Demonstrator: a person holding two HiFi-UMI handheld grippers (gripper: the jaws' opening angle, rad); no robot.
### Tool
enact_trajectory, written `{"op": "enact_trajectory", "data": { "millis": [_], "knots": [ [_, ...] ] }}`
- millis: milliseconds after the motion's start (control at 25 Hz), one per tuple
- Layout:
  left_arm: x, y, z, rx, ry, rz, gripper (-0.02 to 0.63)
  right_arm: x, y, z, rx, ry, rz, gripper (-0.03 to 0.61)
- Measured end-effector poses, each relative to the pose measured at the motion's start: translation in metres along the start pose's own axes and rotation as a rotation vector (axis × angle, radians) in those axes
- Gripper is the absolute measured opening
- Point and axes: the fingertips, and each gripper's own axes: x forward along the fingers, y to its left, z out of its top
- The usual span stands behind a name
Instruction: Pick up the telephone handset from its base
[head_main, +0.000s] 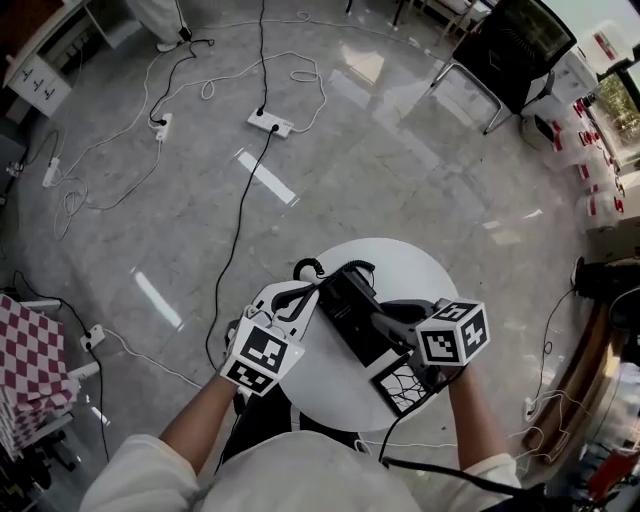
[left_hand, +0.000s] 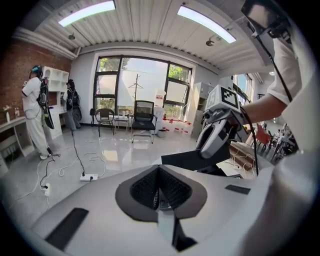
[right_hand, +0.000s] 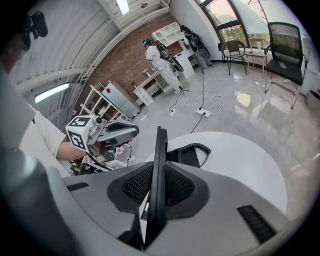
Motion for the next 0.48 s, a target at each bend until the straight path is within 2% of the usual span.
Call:
{"op": "enact_trajectory", "data": {
  "millis": [320,480],
  "knots": [
    [-0.01,-0.027,0.037,0.136,-0.015,0.091,0.008,-0.042,0.012,0.017,-0.03,-0.141,-0.061,0.092],
    [-0.014,-0.035,0.06,0.117,-0.061,0.12,0.008,-0.062,0.015,0.03,-0.053,-0.223,-0.112,0.092]
  ]
}}
